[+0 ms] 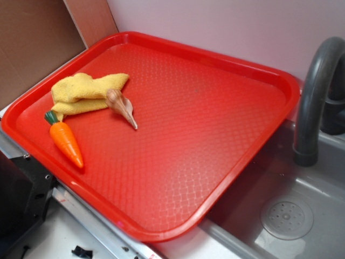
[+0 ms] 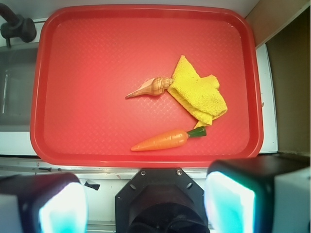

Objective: Grab the shell.

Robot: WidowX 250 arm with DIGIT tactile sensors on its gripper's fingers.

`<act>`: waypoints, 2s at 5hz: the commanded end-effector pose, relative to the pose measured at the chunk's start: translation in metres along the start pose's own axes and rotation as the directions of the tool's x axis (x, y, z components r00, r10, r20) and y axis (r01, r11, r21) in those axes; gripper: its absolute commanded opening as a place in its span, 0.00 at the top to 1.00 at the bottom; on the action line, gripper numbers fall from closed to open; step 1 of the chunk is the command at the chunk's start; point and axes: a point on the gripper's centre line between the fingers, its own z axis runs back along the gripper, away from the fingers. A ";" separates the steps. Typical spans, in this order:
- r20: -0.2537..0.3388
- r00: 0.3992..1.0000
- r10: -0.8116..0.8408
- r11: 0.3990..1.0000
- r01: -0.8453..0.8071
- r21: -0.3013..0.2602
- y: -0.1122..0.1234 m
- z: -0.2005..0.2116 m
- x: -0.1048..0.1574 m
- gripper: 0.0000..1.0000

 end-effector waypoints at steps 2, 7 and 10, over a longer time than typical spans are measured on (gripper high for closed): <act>0.021 0.970 0.244 0.970 -0.244 0.007 -0.002 -0.009 0.012 0.00; 0.273 0.331 0.903 0.348 -0.937 -0.016 0.030 -0.116 0.079 0.00; 0.319 0.417 0.851 0.398 -0.909 0.126 0.039 -0.204 0.094 0.00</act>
